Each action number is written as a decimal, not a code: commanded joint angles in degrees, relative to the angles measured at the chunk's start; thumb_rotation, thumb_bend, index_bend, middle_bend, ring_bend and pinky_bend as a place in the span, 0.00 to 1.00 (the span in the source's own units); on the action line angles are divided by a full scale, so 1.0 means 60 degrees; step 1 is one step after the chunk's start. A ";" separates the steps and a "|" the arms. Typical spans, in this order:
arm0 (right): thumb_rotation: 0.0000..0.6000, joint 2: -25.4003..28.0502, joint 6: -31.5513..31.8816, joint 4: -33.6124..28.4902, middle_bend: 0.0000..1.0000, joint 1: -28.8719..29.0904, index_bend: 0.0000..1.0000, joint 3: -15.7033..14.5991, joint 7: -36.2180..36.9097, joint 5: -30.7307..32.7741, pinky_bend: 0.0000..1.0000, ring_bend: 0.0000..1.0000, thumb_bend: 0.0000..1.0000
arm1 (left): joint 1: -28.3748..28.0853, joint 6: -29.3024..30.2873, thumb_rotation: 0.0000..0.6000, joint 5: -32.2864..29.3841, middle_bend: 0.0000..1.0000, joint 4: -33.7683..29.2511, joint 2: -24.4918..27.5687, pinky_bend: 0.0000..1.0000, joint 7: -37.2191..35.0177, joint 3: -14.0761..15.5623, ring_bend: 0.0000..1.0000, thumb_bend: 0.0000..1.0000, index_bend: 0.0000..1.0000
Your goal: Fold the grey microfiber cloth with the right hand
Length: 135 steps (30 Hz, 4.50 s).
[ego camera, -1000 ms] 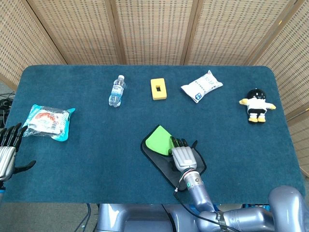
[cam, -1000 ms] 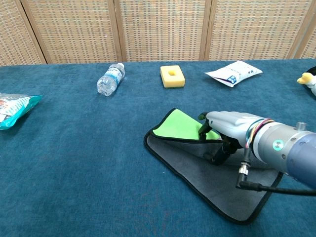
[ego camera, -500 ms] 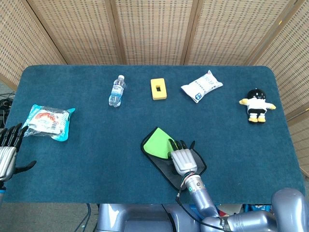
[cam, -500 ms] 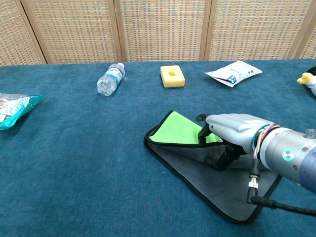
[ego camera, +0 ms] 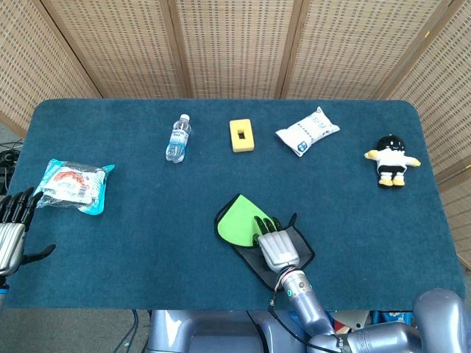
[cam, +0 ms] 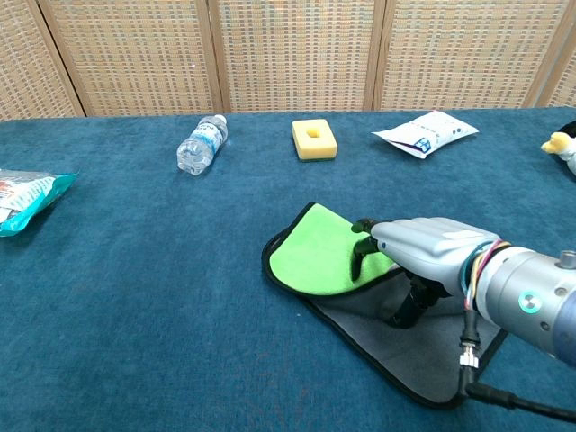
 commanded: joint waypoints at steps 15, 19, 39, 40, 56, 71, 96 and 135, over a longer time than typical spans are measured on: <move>1.00 0.1104 -0.0281 -0.0652 0.00 -0.0185 0.08 0.0585 0.0829 -0.0623 0.00 0.00 0.13 | 0.0003 0.0018 1.00 0.0014 0.00 0.0001 -0.0016 0.00 0.0028 0.0004 0.00 0.17 0.00; 1.00 0.1736 -0.0627 -0.0557 0.00 -0.0119 0.23 0.1313 0.1265 0.0210 0.00 0.00 0.25 | 0.0007 0.0026 1.00 -0.0003 0.00 -0.0004 -0.0019 0.00 0.0034 -0.0005 0.00 0.17 0.00; 1.00 0.3197 -0.2185 0.0143 0.00 0.1339 0.33 0.2624 0.0114 0.8099 0.00 0.00 0.35 | -0.0045 -0.0080 1.00 -0.0126 0.00 0.0011 -0.0066 0.00 0.0160 -0.0042 0.00 0.17 0.00; 1.00 0.3261 -0.2293 0.0163 0.00 0.1388 0.33 0.2640 0.0098 0.8317 0.00 0.00 0.35 | -0.0047 -0.0085 1.00 -0.0131 0.00 0.0014 -0.0067 0.00 0.0162 -0.0044 0.00 0.17 0.00; 1.00 0.3569 -0.3026 0.0330 0.00 0.1944 0.34 0.2376 0.0222 0.9590 0.00 0.00 0.13 | -0.0048 -0.0077 1.00 -0.0136 0.00 0.0019 -0.0056 0.00 0.0132 -0.0049 0.00 0.17 0.00; 1.00 0.3774 -0.3545 0.0507 0.00 0.2279 0.38 0.1984 0.0062 1.0330 0.00 0.00 0.05 | -0.0061 -0.0094 1.00 -0.0147 0.00 0.0018 -0.0056 0.00 0.0149 -0.0052 0.00 0.17 0.00; 1.00 0.3499 -0.4336 0.0709 0.00 0.2006 0.63 0.1669 0.1930 0.8645 0.00 0.00 0.36 | -0.0062 -0.0098 1.00 -0.0152 0.00 0.0024 -0.0046 0.00 0.0114 -0.0050 0.00 0.17 0.00; 1.00 0.4274 -0.4009 -0.2066 0.00 0.0662 0.21 -0.0877 0.3026 0.2126 0.00 0.00 0.33 | -0.0037 -0.0042 1.00 -0.0075 0.00 -0.0036 -0.0022 0.00 0.0127 -0.0015 0.00 0.17 0.00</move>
